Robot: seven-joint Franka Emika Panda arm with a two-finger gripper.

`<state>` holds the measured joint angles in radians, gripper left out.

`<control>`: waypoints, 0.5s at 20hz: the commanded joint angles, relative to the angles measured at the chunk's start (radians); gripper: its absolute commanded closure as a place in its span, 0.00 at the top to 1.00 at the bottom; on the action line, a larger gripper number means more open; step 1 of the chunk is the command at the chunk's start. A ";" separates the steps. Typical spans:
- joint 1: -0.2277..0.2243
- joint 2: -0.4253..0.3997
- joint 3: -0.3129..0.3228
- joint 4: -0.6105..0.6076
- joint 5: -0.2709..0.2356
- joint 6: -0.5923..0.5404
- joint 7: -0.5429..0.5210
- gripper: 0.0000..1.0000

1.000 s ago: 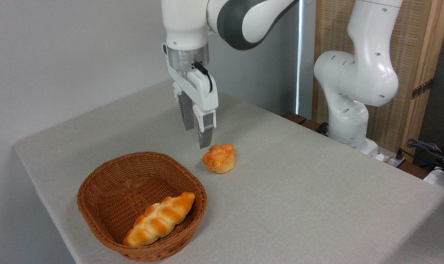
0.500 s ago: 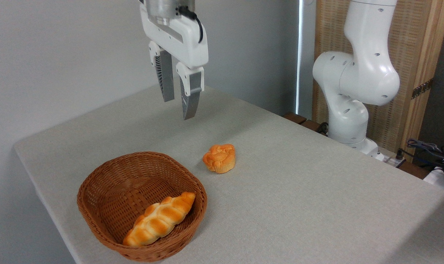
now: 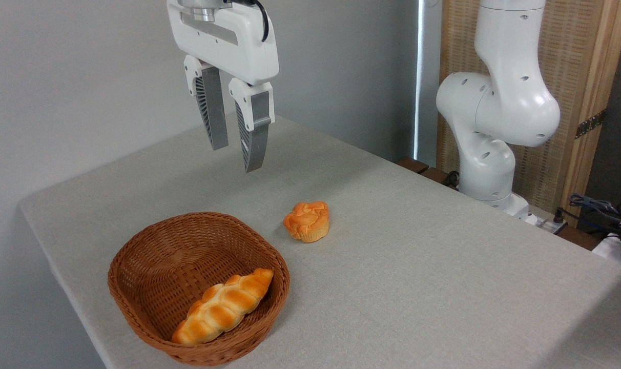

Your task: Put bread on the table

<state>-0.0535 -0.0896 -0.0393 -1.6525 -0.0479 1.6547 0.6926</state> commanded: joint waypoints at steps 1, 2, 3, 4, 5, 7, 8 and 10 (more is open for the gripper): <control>-0.002 0.033 0.002 0.049 0.022 -0.046 -0.027 1.00; -0.002 0.039 0.002 0.049 0.022 -0.046 -0.027 1.00; -0.002 0.041 0.002 0.049 0.023 -0.046 -0.027 1.00; -0.002 0.042 0.002 0.049 0.026 -0.046 -0.027 1.00; -0.002 0.044 0.002 0.049 0.026 -0.046 -0.027 1.00; -0.002 0.050 0.002 0.049 0.025 -0.047 -0.027 1.00; -0.002 0.053 0.002 0.049 0.026 -0.047 -0.027 1.00; -0.002 0.060 0.002 0.049 0.025 -0.047 -0.027 1.00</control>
<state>-0.0535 -0.0517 -0.0393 -1.6359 -0.0376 1.6461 0.6851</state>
